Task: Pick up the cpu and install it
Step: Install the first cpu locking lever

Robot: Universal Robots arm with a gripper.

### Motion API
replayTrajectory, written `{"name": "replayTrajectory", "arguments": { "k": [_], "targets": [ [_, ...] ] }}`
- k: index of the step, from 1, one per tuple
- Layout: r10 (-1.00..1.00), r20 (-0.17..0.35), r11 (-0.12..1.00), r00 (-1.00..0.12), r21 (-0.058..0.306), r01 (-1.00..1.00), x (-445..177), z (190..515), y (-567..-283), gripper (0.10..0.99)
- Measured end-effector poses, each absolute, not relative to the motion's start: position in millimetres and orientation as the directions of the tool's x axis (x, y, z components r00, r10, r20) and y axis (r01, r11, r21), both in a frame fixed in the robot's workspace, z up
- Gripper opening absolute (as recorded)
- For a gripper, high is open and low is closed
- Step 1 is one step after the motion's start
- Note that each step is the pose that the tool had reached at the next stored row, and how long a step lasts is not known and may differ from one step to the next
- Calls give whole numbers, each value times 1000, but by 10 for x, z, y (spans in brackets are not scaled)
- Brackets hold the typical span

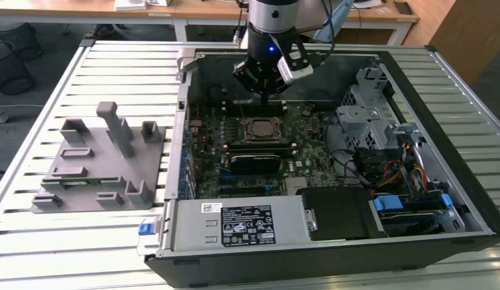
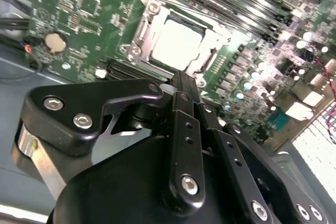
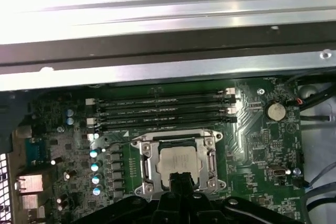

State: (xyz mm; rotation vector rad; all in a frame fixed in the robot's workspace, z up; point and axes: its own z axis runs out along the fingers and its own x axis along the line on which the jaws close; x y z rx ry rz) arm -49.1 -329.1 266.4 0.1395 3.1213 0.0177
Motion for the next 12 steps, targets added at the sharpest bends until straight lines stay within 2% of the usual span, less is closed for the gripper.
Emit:
{"name": "replayTrajectory", "arguments": {
  "k": [12],
  "targets": [
    [52,-19,999,-998,12,52,-736,2660,-3291,106]
  ]
}}
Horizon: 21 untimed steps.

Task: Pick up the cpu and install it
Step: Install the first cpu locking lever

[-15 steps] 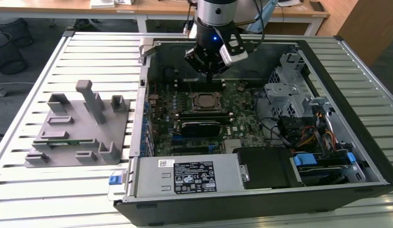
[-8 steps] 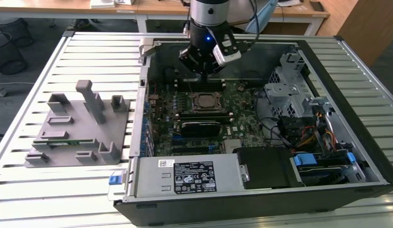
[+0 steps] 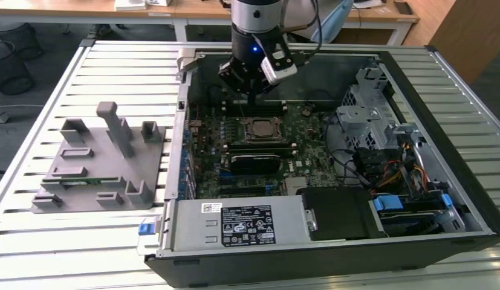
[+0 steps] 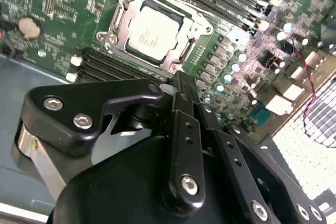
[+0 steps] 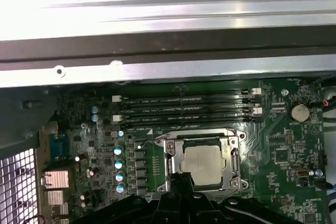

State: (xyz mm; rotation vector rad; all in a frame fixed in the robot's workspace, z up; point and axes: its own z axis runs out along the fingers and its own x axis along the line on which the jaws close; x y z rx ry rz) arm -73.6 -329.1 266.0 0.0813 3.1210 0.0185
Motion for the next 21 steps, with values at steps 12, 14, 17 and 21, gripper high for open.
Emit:
{"name": "replayTrajectory", "arguments": {
  "k": [12,14,17,21],
  "targets": [
    [26,-21,1000,-999,12,26,-999,2640,-3288,106],
    [26,-21,1000,-999,13,25,-1033,2638,-3287,106],
    [25,-21,1000,-999,13,25,-1073,2634,-3284,106],
    [25,-21,1000,-999,12,24,-1088,2627,-3263,106]
  ]
}}
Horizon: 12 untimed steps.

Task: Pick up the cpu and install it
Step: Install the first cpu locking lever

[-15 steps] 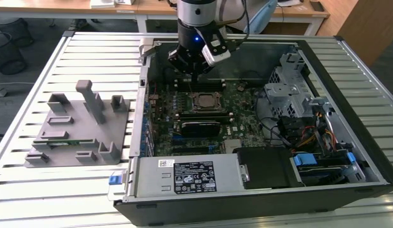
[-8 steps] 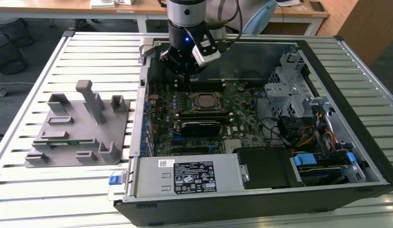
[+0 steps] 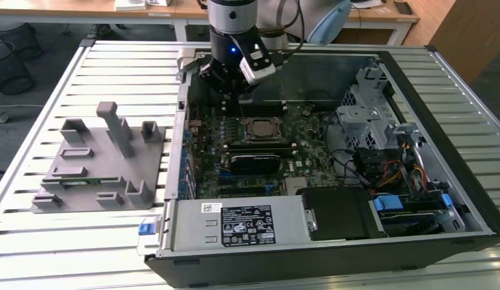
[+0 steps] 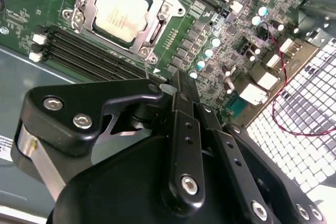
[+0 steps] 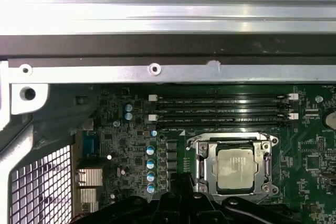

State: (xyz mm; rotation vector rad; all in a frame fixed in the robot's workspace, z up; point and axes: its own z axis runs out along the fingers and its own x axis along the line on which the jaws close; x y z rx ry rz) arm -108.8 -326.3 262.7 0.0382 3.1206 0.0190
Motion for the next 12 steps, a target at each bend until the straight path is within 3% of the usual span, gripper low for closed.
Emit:
{"name": "replayTrajectory", "arguments": {
  "k": [12],
  "targets": [
    [24,-21,1000,-1000,12,24,-1120,2584,-3112,106]
  ]
}}
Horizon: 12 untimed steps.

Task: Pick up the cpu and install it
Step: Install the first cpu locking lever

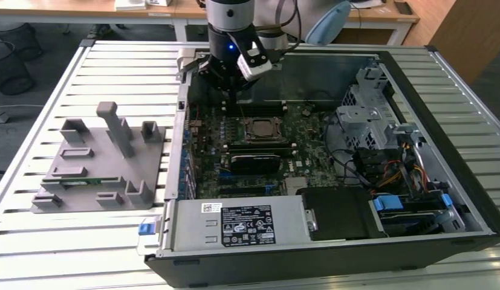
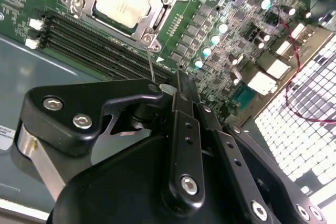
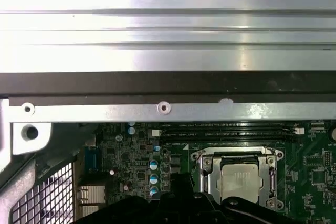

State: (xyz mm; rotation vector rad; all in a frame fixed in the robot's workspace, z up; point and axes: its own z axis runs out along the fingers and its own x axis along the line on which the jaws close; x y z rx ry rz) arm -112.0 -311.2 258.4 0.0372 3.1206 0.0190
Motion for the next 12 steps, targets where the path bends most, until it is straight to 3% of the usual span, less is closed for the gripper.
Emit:
{"name": "replayTrajectory", "arguments": {
  "k": [12],
  "targets": [
    [19,-21,1000,-1000,13,18,-1104,2570,-3034,106]
  ]
}}
